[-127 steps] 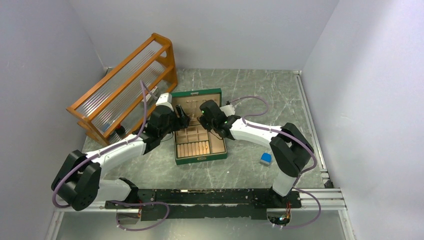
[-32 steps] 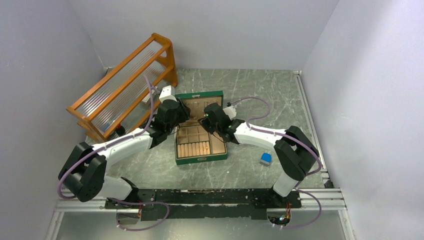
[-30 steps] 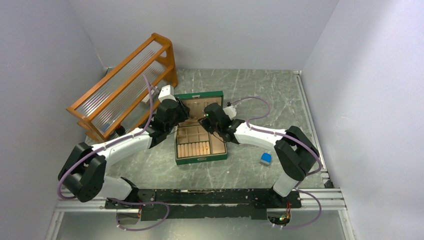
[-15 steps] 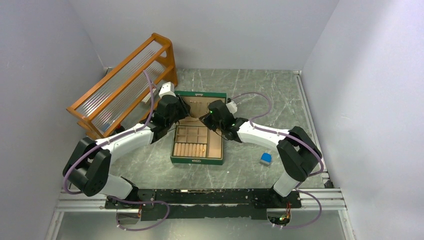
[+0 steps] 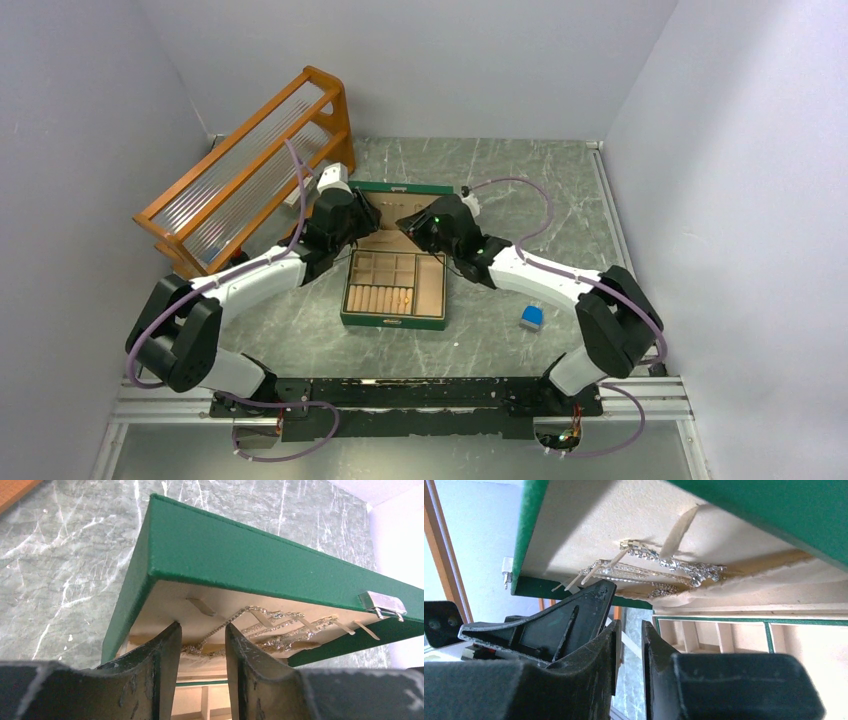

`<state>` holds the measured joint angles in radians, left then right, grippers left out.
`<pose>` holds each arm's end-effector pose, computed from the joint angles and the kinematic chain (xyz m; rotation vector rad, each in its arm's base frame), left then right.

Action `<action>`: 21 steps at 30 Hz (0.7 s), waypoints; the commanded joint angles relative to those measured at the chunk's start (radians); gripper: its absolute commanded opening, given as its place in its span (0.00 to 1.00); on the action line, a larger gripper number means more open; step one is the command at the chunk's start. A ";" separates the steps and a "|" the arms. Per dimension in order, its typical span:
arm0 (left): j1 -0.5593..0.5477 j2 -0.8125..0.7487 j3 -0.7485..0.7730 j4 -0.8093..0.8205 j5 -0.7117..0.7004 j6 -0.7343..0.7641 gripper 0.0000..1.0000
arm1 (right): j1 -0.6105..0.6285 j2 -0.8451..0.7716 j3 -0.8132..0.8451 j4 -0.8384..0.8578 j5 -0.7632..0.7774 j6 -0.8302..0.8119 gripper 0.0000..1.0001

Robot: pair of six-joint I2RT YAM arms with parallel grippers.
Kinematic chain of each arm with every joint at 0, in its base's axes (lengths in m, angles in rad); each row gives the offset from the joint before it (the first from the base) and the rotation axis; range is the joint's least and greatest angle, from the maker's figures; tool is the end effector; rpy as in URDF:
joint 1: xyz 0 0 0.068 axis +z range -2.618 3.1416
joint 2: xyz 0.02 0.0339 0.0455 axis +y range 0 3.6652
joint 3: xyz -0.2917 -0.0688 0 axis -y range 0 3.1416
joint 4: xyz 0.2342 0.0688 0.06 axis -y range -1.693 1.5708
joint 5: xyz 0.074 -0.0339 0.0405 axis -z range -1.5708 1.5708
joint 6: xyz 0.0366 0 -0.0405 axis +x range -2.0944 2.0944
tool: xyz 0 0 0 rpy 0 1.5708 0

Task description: Organize the mixed jewelry

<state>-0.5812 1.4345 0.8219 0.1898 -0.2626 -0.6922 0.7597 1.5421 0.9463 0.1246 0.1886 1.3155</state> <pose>0.2611 -0.1602 0.2721 -0.2836 2.0023 -0.5607 0.2492 0.2272 0.2734 0.7315 2.0960 1.0631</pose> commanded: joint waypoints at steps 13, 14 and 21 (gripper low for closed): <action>0.035 -0.192 -0.052 -0.040 0.142 0.065 0.60 | -0.099 -0.288 -0.082 -0.095 -0.051 -0.439 0.39; 0.037 -0.210 -0.058 -0.045 0.149 0.069 0.61 | -0.108 -0.301 -0.081 -0.116 -0.057 -0.463 0.41; 0.038 -0.350 -0.040 -0.201 0.094 0.130 0.72 | -0.158 -0.363 -0.042 -0.263 -0.090 -0.629 0.57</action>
<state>-0.5518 1.1687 0.7719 0.0952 -0.1478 -0.6174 0.6258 1.2076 0.8803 -0.0319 0.1349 0.8322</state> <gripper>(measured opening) 0.683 0.552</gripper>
